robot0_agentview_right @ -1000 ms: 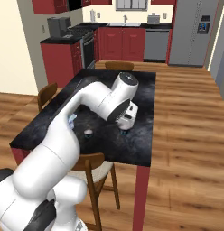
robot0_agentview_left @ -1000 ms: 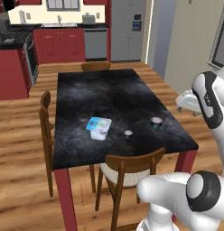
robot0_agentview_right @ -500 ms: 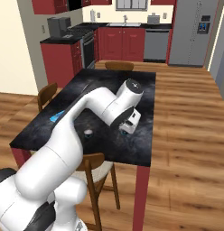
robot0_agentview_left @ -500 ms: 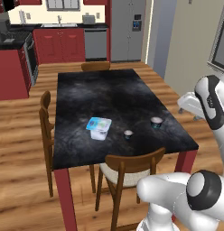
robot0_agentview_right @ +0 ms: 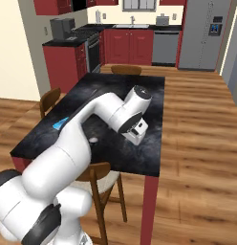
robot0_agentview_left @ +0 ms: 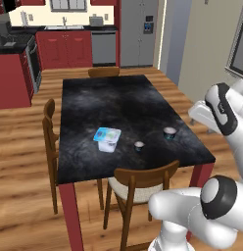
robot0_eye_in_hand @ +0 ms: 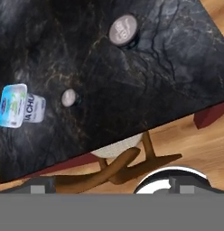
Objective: Stack the yogurt containers by placing the smaller containers on top of the larger containers.
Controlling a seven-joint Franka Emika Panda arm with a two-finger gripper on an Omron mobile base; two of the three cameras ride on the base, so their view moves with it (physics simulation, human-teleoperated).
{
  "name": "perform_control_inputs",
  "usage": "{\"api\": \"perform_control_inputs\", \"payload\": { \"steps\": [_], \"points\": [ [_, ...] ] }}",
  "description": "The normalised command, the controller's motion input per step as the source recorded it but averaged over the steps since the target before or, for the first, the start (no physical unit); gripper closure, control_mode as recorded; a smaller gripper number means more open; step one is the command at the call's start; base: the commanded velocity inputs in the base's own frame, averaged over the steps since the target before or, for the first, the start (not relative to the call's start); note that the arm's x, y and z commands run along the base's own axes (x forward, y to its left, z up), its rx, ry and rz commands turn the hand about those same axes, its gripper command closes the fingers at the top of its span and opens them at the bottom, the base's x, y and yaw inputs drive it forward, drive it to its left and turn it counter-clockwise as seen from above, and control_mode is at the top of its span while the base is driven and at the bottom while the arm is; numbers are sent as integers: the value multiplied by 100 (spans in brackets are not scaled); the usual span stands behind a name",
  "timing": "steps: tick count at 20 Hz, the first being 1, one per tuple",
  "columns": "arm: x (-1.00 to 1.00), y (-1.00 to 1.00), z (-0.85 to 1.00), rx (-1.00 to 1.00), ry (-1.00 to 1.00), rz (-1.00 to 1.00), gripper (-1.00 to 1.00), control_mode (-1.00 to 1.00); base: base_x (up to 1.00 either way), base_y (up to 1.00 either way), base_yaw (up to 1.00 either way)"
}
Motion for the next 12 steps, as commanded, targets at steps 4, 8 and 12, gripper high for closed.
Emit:
{"api": "perform_control_inputs", "payload": {
  "steps": [4,8,12],
  "points": [
    [24,0,-21,4,4,-3,-100,-100,0,0,0],
    [25,0,-23,4,0,0,-100,-100,0,0,0],
    [24,0,-24,3,-2,0,-100,-100,0,0,0]
  ]
}}
